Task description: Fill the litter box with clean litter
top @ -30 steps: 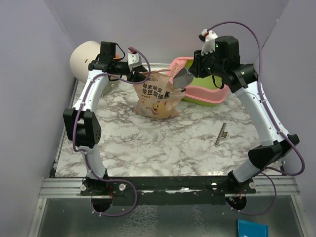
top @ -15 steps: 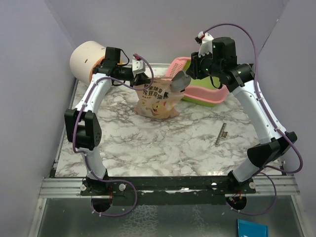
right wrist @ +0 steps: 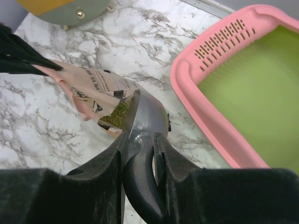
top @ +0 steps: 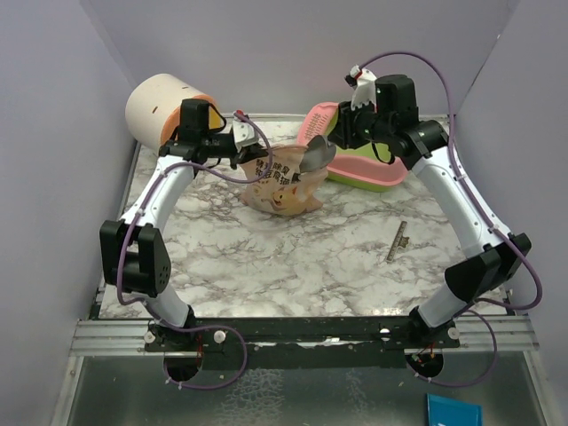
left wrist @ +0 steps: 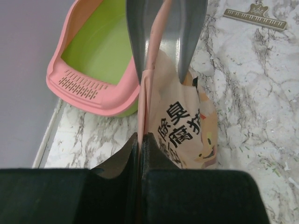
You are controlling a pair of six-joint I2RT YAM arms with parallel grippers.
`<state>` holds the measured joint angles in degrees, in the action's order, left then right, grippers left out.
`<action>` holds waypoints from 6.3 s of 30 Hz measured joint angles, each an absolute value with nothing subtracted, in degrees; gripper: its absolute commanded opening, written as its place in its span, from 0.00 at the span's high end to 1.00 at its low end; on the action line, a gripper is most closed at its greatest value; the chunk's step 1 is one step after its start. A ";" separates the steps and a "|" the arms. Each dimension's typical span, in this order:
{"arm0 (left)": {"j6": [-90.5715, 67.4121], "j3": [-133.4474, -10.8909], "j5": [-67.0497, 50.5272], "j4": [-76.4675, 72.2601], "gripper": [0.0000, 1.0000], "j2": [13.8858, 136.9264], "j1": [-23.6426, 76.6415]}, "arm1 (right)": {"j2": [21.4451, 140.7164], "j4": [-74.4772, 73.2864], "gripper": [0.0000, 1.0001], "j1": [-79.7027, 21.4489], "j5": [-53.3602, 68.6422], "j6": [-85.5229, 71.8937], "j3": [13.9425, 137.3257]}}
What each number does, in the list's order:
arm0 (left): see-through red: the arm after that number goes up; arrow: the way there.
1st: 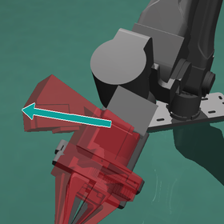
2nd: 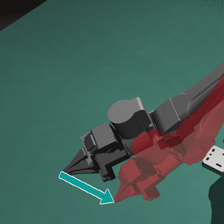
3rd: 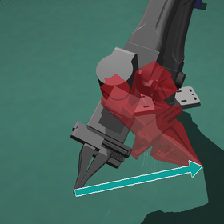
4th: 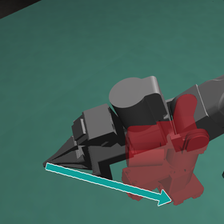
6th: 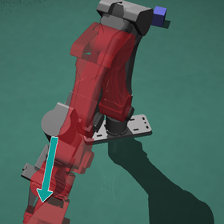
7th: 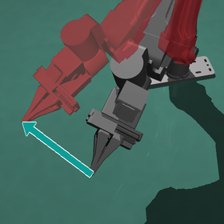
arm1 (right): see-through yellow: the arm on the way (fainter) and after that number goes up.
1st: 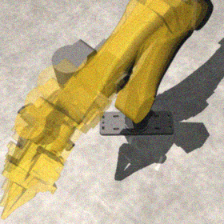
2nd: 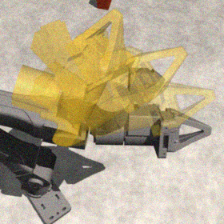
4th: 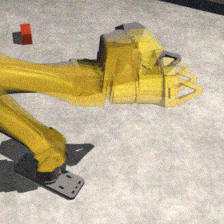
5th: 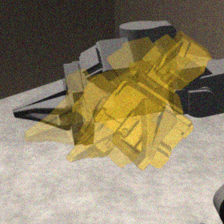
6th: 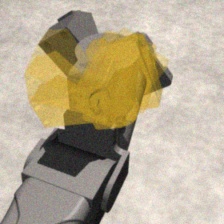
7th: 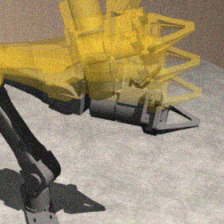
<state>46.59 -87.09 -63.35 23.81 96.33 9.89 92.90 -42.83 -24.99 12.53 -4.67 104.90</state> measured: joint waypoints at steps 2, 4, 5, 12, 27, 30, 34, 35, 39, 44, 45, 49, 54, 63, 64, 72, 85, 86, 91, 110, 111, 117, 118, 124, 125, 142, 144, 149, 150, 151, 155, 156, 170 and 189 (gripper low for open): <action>42.37 -81.87 -61.93 17.65 1.00 93.10 9.89 | 92.27 -42.24 0.99 -25.02 12.73 -4.89 103.15; 38.30 -76.62 -60.36 11.27 1.00 89.67 9.89 | 91.31 -42.06 0.99 -24.99 12.88 -5.15 101.45; 36.38 -74.24 -59.70 8.45 1.00 88.14 9.91 | 90.89 -42.02 0.99 -24.99 12.95 -5.23 100.95; 27.55 -66.52 -56.05 -3.20 1.00 83.66 10.59 | 85.69 -42.02 0.99 -25.02 13.08 -5.54 96.27; 25.04 -60.97 -50.68 -11.00 1.00 80.90 14.39 | 83.99 -41.91 0.99 -24.95 14.68 -5.58 94.78; 24.32 -59.66 -50.30 -12.19 1.00 79.90 14.39 | 84.01 -41.23 0.99 -24.95 14.90 -5.74 94.08; 23.40 -57.34 -49.54 -14.33 1.00 78.32 14.39 | 85.27 -40.12 0.99 -24.95 15.42 -5.98 93.51; 23.05 -56.73 -49.39 -15.11 1.00 77.97 14.39 | 85.89 -39.83 0.99 -24.95 15.70 -6.11 93.51; 20.93 -54.00 -48.53 -18.90 1.00 76.69 14.39 | 88.20 -39.38 0.99 -24.95 16.80 -6.42 93.89; 17.21 -50.33 -47.66 -24.84 1.00 75.68 14.79 | 90.48 -39.31 0.99 -25.08 18.02 -6.85 94.39; 16.67 -49.67 -47.35 -25.74 1.00 75.42 14.96 | 90.80 -39.31 0.99 -25.21 18.17 -6.85 94.39; 15.03 -47.72 -46.04 -29.23 1.00 75.00 15.97 | 91.98 -39.29 0.99 -26.02 18.13 -6.83 94.39; 13.56 -46.72 -44.66 -31.70 1.00 75.00 17.02 | 94.80 -39.40 0.99 -27.49 14.46 -6.55 94.63; 13.17 -46.37 -42.83 -31.92 1.00 74.28 17.39 | 96.44 -38.63 0.99 -30.11 6.61 -5.78 94.35; 13.17 -46.35 -42.65 -31.90 1.00 74.28 17.39 | 96.40 -38.24 0.99 -30.37 6.11 -5.74 94.06; 13.17 -45.91 -41.54 -32.25 1.00 74.28 17.61 | 95.77 -32.29 0.99 -31.66 4.05 -5.69 89.73; 12.29 -43.86 -38.89 -35.64 1.00 74.28 17.76 | 96.12 -23.42 0.99 -31.75 6.33 -6.68 84.18; 12.19 -43.72 -38.74 -35.92 1.00 74.28 17.76 | 96.12 -22.52 0.99 -31.55 6.94 -6.92 83.55; 11.25 -43.31 -38.00 -37.63 1.00 74.63 17.76 | 96.62 -19.77 0.99 -31.29 8.95 -7.49 81.67; 9.28 -43.31 -37.85 -41.95 1.00 77.56 17.76 | 99.53 -13.76 0.99 -30.20 15.22 -8.58 79.57; 9.28 -43.31 -37.85 -42.09 1.00 77.62 17.76 | 99.66 -13.37 0.99 -30.11 15.77 -8.73 79.40; 9.30 -43.31 -37.82 -42.74 1.00 77.95 17.76 | 100.64 -10.13 0.99 -29.30 19.49 -9.80 77.97; 9.30 -43.31 -37.82 -42.78 1.00 77.95 17.74 | 100.82 -9.28 0.99 -29.17 20.27 -10.20 77.69; 9.54 -43.27 -37.60 -43.11 1.00 78.24 17.76 | 102.06 -6.09 0.99 -29.02 23.51 -12.01 76.60; 9.63 -43.27 -37.56 -43.31 1.00 78.37 17.76 | 102.08 -5.87 0.99 -29.02 23.92 -12.43 76.51; 11.07 -51.68 -37.95 -40.25 1.00 86.06 16.95 | 103.85 2.48 0.99 -27.11 32.47 -24.21 70.78; 11.09 -52.60 -38.09 -39.27 1.00 86.61 16.93 | 103.85 4.25 0.99 -27.11 33.10 -26.24 69.60; 11.07 -53.78 -38.57 -38.00 1.00 87.42 16.64 | 103.85 9.76 0.99 -26.74 34.63 -31.94 66.11; 11.07 -53.82 -38.63 -38.00 1.00 87.48 16.62 | 103.85 10.50 0.99 -26.55 35.05 -32.97 65.60; 11.07 -53.84 -38.79 -38.00 1.00 87.48 16.60 | 103.85 11.31 0.99 -26.33 35.57 -34.13 65.10; 11.11 -53.87 -38.94 -38.02 1.00 87.48 16.45 | 103.85 15.22 0.99 -25.34 37.52 -38.37 62.74; 11.11 -53.87 -38.92 -38.02 1.00 87.46 16.45 | 103.85 15.99 0.99 -25.06 38.13 -39.31 62.35; 10.81 -46.94 -32.40 -38.39 0.63 75.50 16.08 | 101.43 21.12 0.99 -22.59 42.30 -45.91 59.90; 3.70 -39.81 -26.11 -41.76 0.58 59.53 16.08 | 89.86 21.08 0.99 -13.10 45.36 -46.96 53.60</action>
